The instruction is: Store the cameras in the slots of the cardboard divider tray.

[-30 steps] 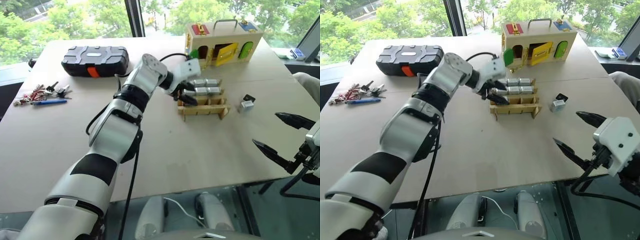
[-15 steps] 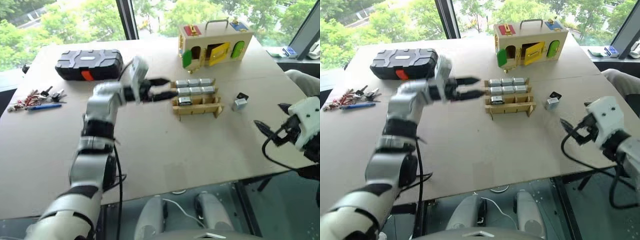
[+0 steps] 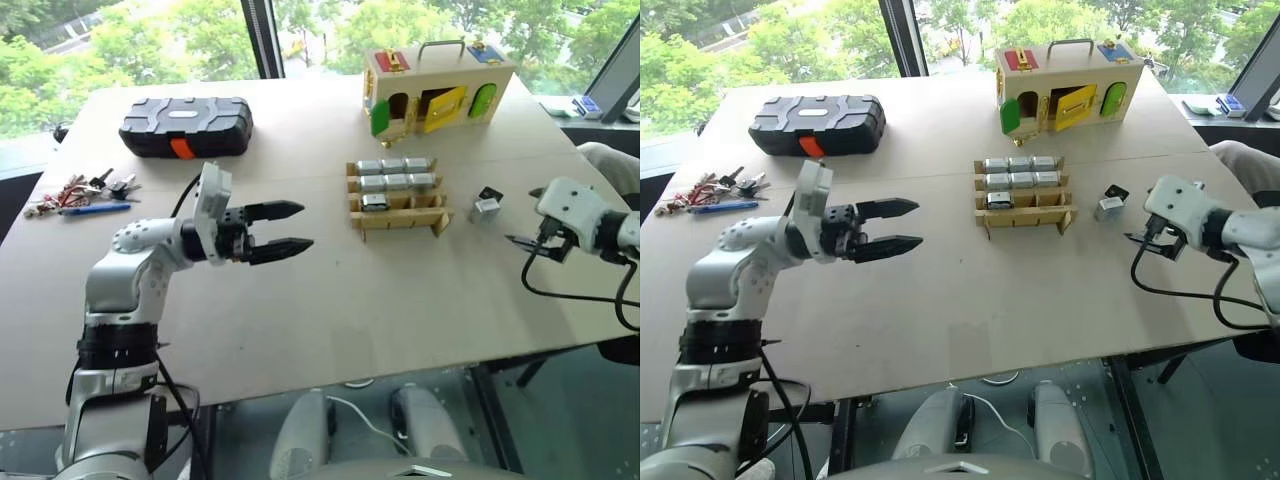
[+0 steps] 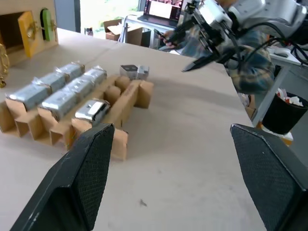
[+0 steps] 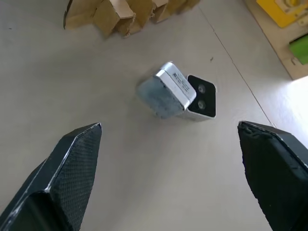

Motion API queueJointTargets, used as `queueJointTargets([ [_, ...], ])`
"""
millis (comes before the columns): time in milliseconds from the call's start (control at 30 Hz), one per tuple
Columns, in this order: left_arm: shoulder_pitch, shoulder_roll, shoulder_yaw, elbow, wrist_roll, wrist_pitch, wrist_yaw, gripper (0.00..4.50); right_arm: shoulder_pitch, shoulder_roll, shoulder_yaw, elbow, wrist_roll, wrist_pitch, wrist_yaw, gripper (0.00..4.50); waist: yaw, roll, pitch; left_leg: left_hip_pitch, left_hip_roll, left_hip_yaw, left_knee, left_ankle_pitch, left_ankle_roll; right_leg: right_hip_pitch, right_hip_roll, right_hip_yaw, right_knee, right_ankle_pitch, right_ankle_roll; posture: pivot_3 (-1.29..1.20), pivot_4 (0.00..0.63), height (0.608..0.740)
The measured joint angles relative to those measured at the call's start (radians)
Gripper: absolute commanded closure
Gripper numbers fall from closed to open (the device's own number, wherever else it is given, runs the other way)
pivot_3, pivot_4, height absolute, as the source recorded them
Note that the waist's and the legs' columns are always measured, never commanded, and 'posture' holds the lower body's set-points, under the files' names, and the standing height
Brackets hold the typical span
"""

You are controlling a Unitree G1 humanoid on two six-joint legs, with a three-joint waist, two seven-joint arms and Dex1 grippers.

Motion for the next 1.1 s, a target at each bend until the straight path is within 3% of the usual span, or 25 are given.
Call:
queueJointTargets([
  [300,0.073,0.029,0.018,-0.105,-0.053,0.015,0.077,0.52,-0.195,0.073,0.099,0.303,-0.106,-0.228,0.123,0.0,-0.002,0.0,0.0,0.0,0.0,0.0,0.0,0.0,0.0,0.0,-0.001,0.001,-0.001,0.0,0.0,0.0,0.15,0.74],
  [667,0.18,0.053,0.056,-0.237,-0.128,0.032,0.152,0.52,-0.459,0.208,0.171,0.801,-0.258,-0.45,0.106,0.0,-0.024,0.0,0.0,0.0,0.0,-0.003,-0.002,0.0,0.0,0.0,-0.002,0.001,-0.001,0.0,-0.001,0.0,0.15,0.74],
  [833,0.254,0.071,0.095,-0.298,-0.194,0.04,0.145,0.52,-0.508,0.247,0.174,0.919,-0.293,-0.503,0.087,0.0,-0.025,0.0,0.0,0.0,0.001,-0.004,-0.002,0.0,0.0,0.0,-0.002,0.002,-0.001,0.0,-0.001,0.0,0.15,0.74],
  [1100,0.25,0.076,0.113,-0.316,-0.222,-0.008,0.119,0.52,-0.565,0.3,0.162,0.966,-0.297,-0.531,0.1,0.0,-0.024,0.001,0.0,0.001,0.0,-0.003,-0.002,0.0,0.0,0.0,-0.001,0.002,0.0,0.0,-0.001,0.0,0.15,0.74],
])
